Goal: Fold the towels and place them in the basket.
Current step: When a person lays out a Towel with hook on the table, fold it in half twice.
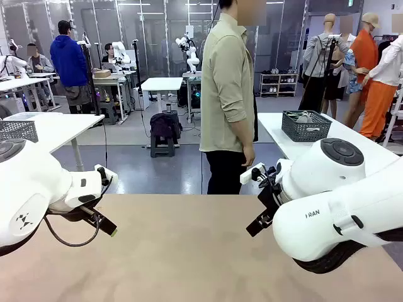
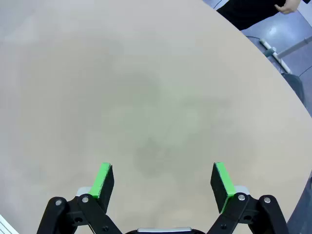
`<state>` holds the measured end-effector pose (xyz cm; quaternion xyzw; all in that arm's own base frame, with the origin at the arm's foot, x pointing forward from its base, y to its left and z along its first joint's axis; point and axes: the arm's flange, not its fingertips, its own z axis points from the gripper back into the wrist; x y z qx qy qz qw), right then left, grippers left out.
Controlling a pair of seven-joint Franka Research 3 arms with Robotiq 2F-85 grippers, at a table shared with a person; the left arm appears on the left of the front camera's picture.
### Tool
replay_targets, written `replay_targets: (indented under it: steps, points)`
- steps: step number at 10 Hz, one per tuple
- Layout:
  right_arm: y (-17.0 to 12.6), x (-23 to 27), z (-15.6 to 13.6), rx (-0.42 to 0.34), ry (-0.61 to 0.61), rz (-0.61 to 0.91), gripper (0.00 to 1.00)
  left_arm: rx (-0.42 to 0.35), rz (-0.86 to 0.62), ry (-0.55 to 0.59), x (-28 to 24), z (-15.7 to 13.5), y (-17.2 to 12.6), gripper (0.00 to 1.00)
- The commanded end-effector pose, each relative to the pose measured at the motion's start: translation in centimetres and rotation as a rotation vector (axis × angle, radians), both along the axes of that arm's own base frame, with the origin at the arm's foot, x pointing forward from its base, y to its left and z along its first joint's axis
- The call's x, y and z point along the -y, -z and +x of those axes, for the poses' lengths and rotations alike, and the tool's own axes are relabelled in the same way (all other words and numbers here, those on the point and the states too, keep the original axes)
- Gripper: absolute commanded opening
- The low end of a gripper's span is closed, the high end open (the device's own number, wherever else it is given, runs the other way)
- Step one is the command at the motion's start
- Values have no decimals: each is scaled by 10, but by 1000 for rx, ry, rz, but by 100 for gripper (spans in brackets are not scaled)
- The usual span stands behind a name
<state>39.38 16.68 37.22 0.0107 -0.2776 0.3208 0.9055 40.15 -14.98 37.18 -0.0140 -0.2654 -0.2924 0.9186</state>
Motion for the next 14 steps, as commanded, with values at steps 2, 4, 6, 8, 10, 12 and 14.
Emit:
replay_targets:
  steps: [2,4,6,8,10,12,14]
  points:
    - [0,0,0,0,0,0,100,0,0,1,0,0,0,100]
    - [0,0,0,0,0,0,100,0,0,1,0,0,0,100]
    - [0,0,0,0,0,0,100,0,0,1,0,0,0,100]
    - [0,0,0,0,0,0,100,0,0,1,0,0,0,100]
    - [0,0,0,0,0,0,100,0,0,1,0,0,0,100]
    - [0,0,0,0,0,0,100,0,0,1,0,0,0,100]
    - [0,0,0,0,0,0,100,0,0,1,0,0,0,100]
